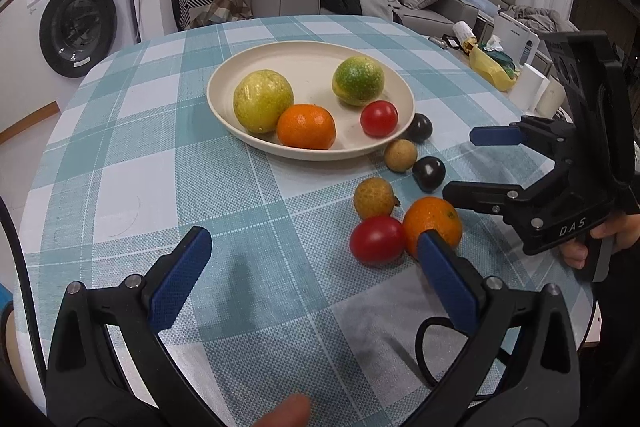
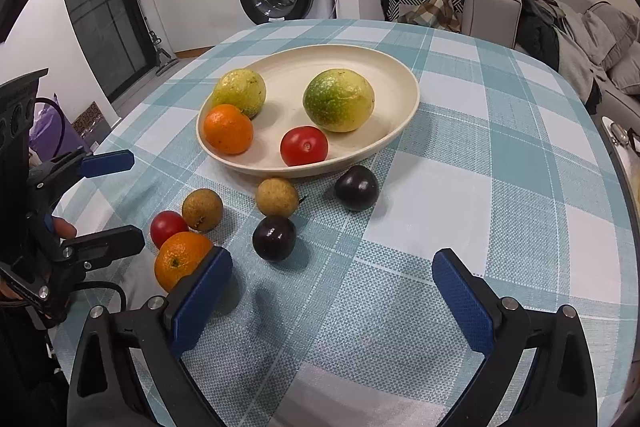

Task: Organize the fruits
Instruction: 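Close the right tool on a dark plum while the left tool approaches a red tomato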

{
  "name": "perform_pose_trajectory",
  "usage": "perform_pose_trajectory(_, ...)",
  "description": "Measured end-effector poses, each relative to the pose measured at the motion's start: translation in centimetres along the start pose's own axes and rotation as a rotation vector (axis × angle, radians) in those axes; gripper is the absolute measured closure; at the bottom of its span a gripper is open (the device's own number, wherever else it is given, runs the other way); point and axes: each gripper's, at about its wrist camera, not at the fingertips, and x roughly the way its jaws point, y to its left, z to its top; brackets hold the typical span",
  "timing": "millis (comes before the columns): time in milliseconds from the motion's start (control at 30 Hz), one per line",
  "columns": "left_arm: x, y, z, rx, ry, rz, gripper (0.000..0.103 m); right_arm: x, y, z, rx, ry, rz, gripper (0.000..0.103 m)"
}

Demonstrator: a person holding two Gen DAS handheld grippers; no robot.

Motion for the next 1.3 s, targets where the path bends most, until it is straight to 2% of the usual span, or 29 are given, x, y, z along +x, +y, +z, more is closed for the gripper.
perform_pose_trajectory(167,0.3,-0.2,-0.1,0.004,0.01,-0.004,0.001,0.4,0.4,0.0,-0.016,0.003,-0.009,0.003)
perform_pose_trajectory(233,0.3,-0.1,-0.1,0.002,0.011,-0.013,0.001,0.6,0.6,-0.1,-0.02,0.008,-0.013,0.008)
perform_pose_trajectory(300,0.4,-0.1,-0.1,0.002,0.017,-0.017,0.001,0.7,0.6,-0.1,-0.022,0.01,-0.012,0.019)
perform_pose_trajectory(400,0.6,-0.2,-0.1,0.008,0.02,-0.026,0.002,0.7,0.7,0.0,-0.023,0.002,-0.015,0.025)
perform_pose_trajectory(567,0.9,-0.4,-0.2,0.017,0.029,-0.038,0.003,0.6,0.9,0.0,-0.03,-0.008,-0.011,0.029)
perform_pose_trajectory(700,0.9,-0.3,-0.3,0.012,0.036,-0.048,0.004,0.6,1.2,0.1,-0.034,-0.01,0.008,0.04)
perform_pose_trajectory(1133,0.7,0.4,-0.2,-0.001,0.037,-0.031,0.009,0.2,1.8,0.1,-0.037,-0.04,0.056,0.067)
perform_pose_trajectory(1300,0.9,0.3,-0.3,-0.001,0.046,-0.046,0.015,0.1,2.2,0.2,-0.057,-0.041,0.068,0.077)
